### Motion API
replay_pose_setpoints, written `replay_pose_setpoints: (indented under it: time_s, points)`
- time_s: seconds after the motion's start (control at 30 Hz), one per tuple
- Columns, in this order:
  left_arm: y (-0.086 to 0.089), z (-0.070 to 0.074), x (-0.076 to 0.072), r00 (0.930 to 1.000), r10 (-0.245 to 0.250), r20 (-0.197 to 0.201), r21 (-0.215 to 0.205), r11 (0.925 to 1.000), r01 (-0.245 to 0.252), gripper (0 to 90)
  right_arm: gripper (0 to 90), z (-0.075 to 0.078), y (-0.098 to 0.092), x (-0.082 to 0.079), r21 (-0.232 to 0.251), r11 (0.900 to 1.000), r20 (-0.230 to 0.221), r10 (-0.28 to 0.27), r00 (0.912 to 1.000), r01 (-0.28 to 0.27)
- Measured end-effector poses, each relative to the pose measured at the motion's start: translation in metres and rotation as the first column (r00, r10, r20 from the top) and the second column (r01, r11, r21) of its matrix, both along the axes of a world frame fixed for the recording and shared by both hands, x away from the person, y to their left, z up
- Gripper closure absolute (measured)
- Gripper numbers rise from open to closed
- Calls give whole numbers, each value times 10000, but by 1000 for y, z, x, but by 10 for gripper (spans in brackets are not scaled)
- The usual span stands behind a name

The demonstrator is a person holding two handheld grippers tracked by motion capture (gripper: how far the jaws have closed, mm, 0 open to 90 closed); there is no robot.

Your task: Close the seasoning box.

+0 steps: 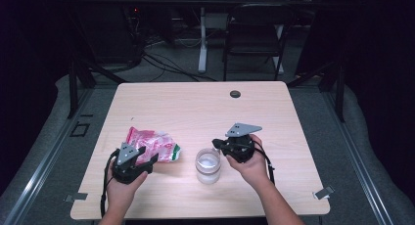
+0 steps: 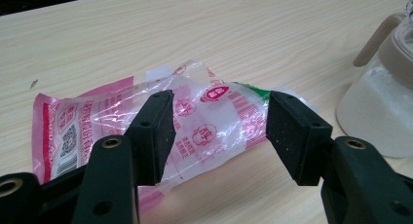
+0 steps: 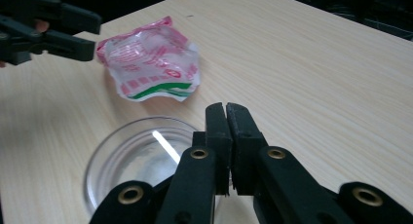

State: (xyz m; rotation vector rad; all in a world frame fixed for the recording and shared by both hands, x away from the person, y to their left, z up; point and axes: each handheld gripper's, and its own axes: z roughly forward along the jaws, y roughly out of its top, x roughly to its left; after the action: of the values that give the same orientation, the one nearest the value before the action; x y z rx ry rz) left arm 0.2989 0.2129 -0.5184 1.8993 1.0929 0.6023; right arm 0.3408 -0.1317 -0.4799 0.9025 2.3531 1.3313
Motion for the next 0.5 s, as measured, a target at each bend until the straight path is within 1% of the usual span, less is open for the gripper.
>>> replay_pose_setpoints:
  time_s: [0.1, 0.2, 0.3, 0.47, 0.5]
  points:
    - [-1, 0, 2, 10000, -21, 6, -23, 10000, 21, 439, 862, 1, 6, -5, -87, 9996, 83, 251, 9997, -250]
    - [-2, 0, 4, 10000, -44, -6, -59, 10000, 44, 439, 841, 1, 10, -10, -182, 9991, 170, 385, 9991, -382]
    - [-2, 1, 7, 10000, -69, 8, -115, 9999, 69, 439, 811, 2, 10, -15, -171, 9987, 207, 474, 9987, -470]
    - [-4, 1, 12, 10000, -74, 34, -255, 9996, 75, 439, 722, 3, 6, -19, -116, 9975, 222, 693, 9974, -690]
    - [-4, 2, 13, 9999, -101, 26, -220, 9997, 102, 440, 699, 3, 5, -19, -81, 9972, 214, 739, 9970, -737]
